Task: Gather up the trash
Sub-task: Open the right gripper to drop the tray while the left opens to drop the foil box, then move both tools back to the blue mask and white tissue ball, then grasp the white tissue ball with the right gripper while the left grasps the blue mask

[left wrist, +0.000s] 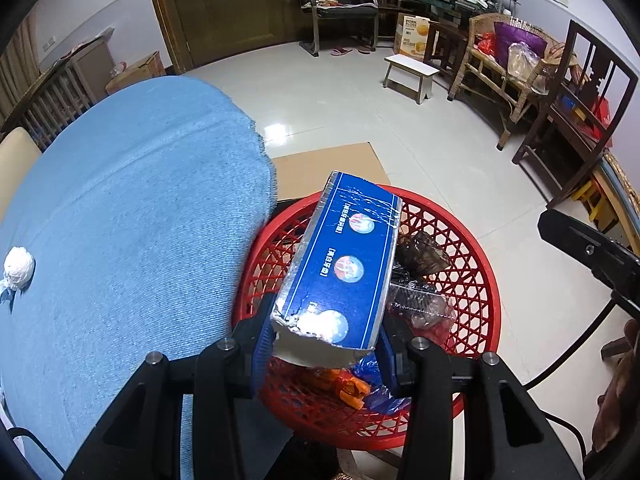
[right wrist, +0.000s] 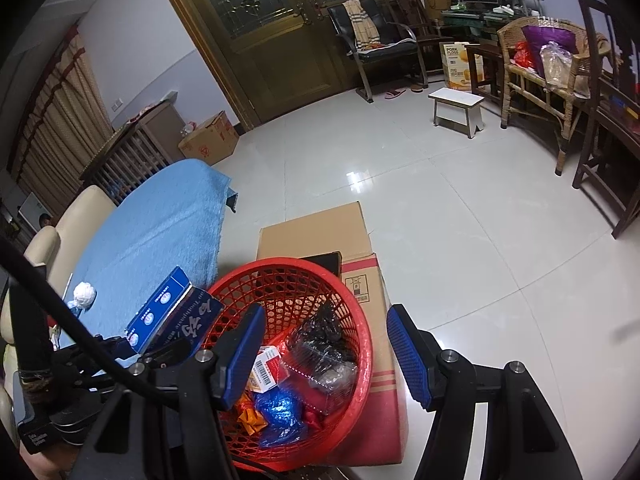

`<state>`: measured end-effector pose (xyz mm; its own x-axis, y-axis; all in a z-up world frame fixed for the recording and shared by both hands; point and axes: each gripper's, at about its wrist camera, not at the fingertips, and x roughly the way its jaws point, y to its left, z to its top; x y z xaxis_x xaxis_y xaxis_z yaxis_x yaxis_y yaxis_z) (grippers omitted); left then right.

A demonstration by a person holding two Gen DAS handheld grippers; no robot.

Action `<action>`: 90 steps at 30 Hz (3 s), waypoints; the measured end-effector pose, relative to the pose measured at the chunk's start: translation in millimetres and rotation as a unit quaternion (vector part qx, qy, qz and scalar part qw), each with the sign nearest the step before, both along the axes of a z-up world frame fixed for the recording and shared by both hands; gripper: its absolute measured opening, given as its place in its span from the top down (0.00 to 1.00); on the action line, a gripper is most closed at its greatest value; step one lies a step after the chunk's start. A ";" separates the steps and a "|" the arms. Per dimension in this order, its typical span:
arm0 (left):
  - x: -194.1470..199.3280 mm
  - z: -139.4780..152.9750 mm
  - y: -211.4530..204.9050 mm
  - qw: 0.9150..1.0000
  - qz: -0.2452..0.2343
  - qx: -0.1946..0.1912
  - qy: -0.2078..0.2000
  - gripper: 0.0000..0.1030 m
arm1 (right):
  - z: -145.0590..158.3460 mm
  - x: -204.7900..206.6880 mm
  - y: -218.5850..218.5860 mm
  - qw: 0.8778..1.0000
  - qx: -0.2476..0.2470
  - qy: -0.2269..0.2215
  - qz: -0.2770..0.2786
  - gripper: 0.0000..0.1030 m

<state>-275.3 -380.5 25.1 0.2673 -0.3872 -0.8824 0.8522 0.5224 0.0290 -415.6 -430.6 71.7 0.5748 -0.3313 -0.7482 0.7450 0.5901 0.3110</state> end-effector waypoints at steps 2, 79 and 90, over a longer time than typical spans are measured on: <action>0.3 -1.0 -2.3 1.000 0.000 0.002 0.001 0.54 | 0.9 -2.2 -1.5 1.000 0.000 -0.002 -0.003 0.35; 258.1 -11.7 375.2 0.915 0.397 -0.074 0.010 0.27 | -24.5 487.6 269.0 0.923 -0.055 0.067 0.376 0.27; 305.1 4.9 351.1 0.917 0.390 -0.089 -0.006 0.26 | -36.9 499.9 257.2 0.918 -0.032 0.071 0.389 0.54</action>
